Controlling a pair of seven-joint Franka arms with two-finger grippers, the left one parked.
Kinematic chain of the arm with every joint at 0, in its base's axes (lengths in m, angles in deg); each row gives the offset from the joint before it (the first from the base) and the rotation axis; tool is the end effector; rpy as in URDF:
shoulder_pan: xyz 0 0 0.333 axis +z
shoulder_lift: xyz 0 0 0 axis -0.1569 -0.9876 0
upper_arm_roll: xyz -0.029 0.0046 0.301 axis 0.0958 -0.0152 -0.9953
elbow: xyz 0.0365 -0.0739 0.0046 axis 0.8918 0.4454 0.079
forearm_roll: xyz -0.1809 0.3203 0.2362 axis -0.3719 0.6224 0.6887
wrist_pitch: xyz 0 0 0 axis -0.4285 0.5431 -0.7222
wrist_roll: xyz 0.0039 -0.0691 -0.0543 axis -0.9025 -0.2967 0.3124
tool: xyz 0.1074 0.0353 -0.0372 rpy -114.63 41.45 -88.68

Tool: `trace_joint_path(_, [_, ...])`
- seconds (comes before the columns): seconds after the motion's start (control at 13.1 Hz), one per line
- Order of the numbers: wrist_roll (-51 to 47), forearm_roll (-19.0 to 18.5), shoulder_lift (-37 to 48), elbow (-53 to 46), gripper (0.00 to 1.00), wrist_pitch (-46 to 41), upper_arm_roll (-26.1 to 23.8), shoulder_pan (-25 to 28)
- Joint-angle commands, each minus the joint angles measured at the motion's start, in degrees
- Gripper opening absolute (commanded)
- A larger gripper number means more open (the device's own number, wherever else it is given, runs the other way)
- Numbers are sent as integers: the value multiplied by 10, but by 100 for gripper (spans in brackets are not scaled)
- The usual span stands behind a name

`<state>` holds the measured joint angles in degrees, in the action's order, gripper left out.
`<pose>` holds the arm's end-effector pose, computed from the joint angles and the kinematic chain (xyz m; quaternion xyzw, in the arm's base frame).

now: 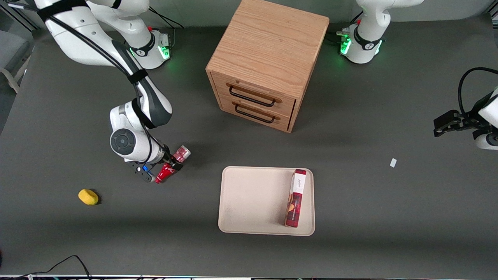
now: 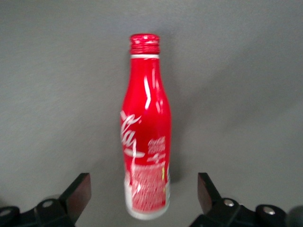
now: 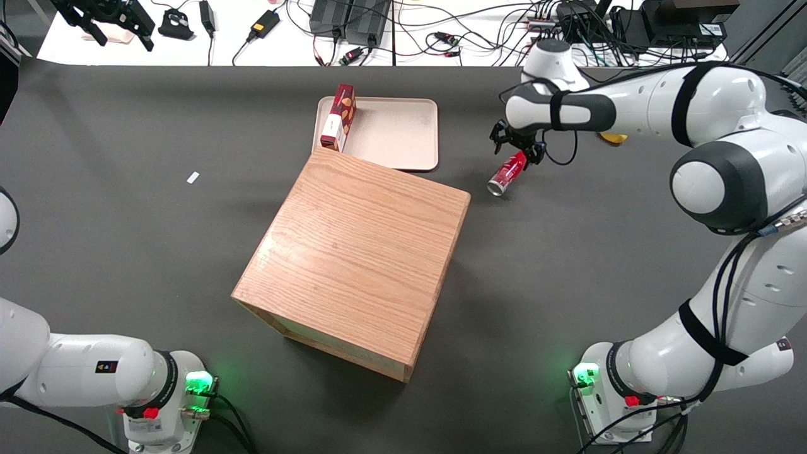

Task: Place coke bottle on tray
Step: 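Move the right gripper down toward the red Coca-Cola bottle, then close the right gripper around the bottle's body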

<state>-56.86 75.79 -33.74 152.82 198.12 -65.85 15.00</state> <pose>0.6075 0.1873 0.1724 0.9303 -0.3594 -0.0707 0.0198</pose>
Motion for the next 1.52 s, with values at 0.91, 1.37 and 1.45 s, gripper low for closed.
trace_joint_path(0.91, [-21, -14, -29, 45, 0, 117, 5, -1])
trace_joint_path(1.37, [-11, -29, -7, 0, 0, 64, 5, 2])
trace_joint_path(1.45, [-10, -48, -5, -30, 0, 30, 3, 3])
